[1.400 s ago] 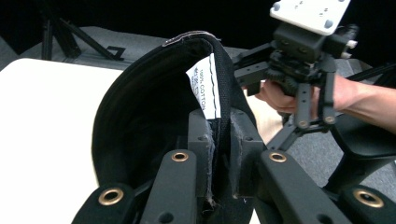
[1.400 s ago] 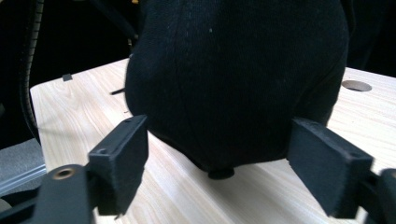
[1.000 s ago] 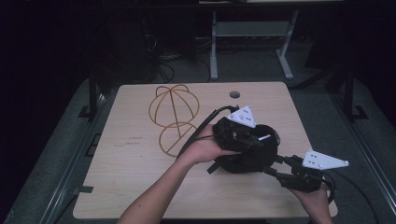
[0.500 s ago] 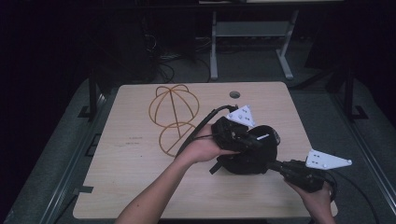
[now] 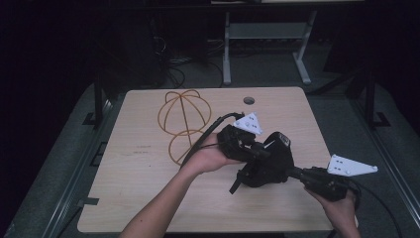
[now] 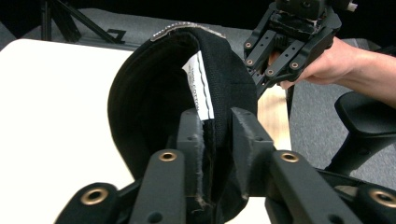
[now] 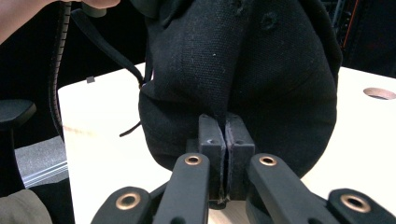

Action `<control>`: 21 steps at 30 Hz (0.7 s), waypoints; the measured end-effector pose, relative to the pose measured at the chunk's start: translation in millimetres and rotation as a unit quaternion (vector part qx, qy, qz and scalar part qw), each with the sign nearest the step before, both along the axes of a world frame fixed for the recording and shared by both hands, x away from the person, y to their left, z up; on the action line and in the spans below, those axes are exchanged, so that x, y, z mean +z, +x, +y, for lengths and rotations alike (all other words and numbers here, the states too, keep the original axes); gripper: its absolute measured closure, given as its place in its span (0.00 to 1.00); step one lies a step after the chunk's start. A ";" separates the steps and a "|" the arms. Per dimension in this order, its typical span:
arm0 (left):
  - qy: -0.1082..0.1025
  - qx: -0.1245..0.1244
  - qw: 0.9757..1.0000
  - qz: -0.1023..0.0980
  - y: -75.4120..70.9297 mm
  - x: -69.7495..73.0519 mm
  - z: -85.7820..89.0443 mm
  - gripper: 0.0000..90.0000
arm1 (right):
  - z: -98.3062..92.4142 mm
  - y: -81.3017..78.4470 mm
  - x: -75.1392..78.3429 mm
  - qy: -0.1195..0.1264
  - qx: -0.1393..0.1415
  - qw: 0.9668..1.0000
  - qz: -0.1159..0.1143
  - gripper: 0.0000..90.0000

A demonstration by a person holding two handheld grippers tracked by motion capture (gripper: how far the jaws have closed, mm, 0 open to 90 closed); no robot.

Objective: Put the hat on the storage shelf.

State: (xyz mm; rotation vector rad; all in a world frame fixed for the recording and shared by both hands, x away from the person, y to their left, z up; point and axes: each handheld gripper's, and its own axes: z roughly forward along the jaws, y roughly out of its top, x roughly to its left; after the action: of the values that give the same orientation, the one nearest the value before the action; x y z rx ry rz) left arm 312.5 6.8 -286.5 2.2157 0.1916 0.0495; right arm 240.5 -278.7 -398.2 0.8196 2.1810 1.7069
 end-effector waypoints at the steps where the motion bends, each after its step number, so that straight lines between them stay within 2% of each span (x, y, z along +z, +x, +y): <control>1: -0.003 0.002 1.000 -0.001 -0.2 2.0 2.2 0.77 | -0.7 0.0 1.1 -0.002 -0.001 1.000 0.001 0.98; 3: -0.011 0.007 1.000 -0.003 -1.3 5.3 6.2 0.74 | -2.3 0.2 3.9 -0.007 -0.003 1.000 0.002 0.98; 10: -0.005 0.012 1.000 -0.013 -4.6 8.0 16.4 0.69 | -9.4 2.3 10.7 -0.009 -0.007 1.000 0.006 0.98; 17: -0.019 0.034 0.999 -0.015 -6.2 4.3 42.8 0.67 | -20.6 3.7 15.4 -0.004 -0.019 1.000 0.016 0.98; 21: -0.009 0.043 0.999 -0.012 -7.2 -3.8 54.9 0.67 | -27.2 3.0 20.6 -0.003 -0.022 1.000 0.011 0.98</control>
State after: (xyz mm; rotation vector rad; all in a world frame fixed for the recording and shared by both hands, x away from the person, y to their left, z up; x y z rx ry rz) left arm 305.3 61.7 -290.3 2.1876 0.2725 0.1214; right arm 243.5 -305.9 -377.6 0.8814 2.1659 1.6771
